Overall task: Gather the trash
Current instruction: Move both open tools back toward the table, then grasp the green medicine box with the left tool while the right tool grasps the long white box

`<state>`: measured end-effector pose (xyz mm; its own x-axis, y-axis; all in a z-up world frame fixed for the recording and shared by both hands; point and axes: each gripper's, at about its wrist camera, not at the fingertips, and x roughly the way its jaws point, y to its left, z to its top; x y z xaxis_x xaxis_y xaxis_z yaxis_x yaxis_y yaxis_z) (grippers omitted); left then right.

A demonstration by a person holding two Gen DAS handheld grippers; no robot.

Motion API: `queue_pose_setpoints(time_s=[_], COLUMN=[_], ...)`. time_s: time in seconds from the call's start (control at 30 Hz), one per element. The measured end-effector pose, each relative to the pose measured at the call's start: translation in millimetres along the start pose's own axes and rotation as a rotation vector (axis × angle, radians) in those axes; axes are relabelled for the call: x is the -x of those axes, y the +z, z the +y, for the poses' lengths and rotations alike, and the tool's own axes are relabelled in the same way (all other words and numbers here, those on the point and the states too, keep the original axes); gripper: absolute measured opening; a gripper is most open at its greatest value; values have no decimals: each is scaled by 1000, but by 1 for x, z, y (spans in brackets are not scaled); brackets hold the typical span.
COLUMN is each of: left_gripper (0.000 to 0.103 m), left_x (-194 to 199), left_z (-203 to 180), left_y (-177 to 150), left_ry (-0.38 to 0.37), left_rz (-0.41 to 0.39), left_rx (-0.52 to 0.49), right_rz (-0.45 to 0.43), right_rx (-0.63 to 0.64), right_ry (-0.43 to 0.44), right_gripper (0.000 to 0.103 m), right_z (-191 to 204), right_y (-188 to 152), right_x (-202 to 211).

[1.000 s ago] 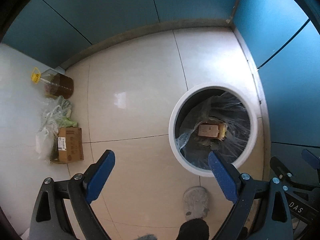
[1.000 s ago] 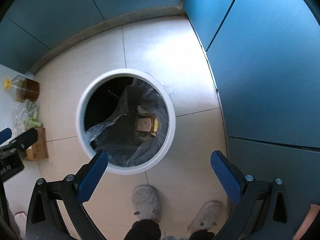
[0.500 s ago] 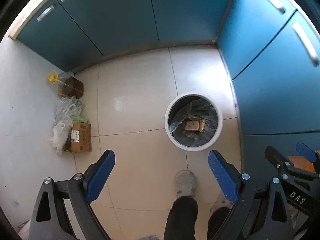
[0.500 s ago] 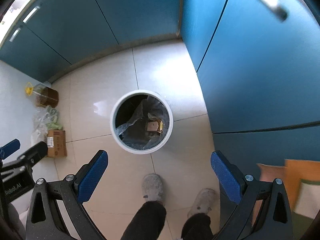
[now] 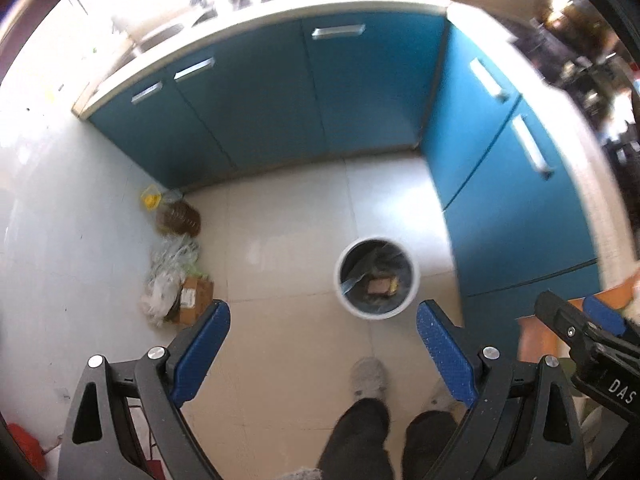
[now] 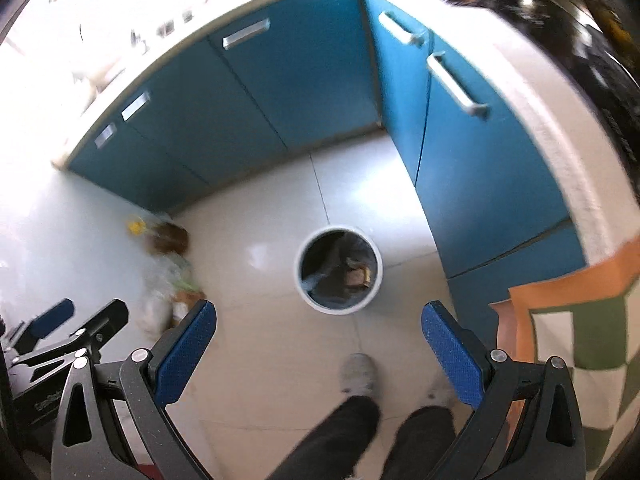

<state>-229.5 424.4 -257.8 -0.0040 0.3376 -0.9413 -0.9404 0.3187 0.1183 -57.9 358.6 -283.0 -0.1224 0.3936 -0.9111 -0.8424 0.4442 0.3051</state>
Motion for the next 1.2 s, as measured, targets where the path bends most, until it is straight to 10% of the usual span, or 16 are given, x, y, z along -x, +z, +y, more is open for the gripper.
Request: queue_pose_setpoints(time_s=[0.27,0.6,0.83,1.0,1.2], left_gripper=[95,95,95,94,77], left_x=[62,25,-12,-26,-20], left_z=[-150,-387,-466,-482,-506], left_y=[27,-8,-19,-19,-19], left_ry=[-185,-349,-340,-314,-209], left_rz=[-30,309,509,550,452], left_rx=[-161,-267,-96,2,-174], right_rz=[-155,-79,129,161,113], right_rx=[-272,-558,-272,-210,-357], right_ry=[-130,-379,-324,-307,-331], right_gripper=[103,103,103,75,62], right_z=[-169,-427,-459,-474,-497], right_y=[-8,-86,-57,-48,-54], right_x=[137,192,135,120,137])
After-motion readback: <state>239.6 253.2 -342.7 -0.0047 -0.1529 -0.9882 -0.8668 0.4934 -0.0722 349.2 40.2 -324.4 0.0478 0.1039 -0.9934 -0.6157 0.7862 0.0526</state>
